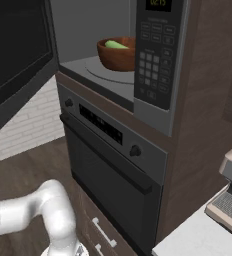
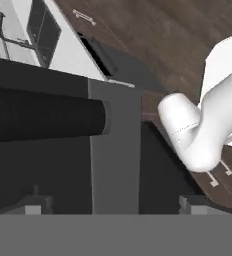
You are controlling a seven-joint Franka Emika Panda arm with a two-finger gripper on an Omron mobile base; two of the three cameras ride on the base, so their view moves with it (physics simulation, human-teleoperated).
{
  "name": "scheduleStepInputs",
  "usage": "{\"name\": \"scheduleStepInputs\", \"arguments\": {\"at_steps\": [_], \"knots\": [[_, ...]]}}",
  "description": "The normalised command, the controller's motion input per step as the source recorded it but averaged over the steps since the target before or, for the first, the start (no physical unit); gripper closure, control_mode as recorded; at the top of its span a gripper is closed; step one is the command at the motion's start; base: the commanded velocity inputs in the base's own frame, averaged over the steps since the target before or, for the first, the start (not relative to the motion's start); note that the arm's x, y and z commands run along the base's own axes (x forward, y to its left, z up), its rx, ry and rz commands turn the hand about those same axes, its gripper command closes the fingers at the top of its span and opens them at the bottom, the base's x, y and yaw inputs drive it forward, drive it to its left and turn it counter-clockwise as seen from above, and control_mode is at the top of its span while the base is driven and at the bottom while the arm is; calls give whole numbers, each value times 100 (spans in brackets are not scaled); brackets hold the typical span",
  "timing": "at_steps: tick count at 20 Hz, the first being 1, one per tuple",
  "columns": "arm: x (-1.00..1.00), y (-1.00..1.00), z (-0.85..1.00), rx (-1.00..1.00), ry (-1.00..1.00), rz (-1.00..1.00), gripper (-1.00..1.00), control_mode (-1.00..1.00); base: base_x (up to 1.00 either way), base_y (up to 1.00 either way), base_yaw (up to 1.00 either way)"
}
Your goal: Pick the corn from the sink and place it in the bowl. Then pick the bowl and place it in the microwave. Then close the microwave door and press the start button.
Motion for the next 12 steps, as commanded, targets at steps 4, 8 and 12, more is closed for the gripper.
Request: {"name": "scheduleStepInputs", "arguments": {"at_steps": [4, 8, 12], "knots": [[100, -100, -34, 21, -5, 3, -100, -100, 0, 0, 0], [99, -100, 0, 21, -16, 5, -100, -100, 0, 0, 0], [94, -100, 0, 19, -19, 6, -100, -100, 0, 0, 0]]}}
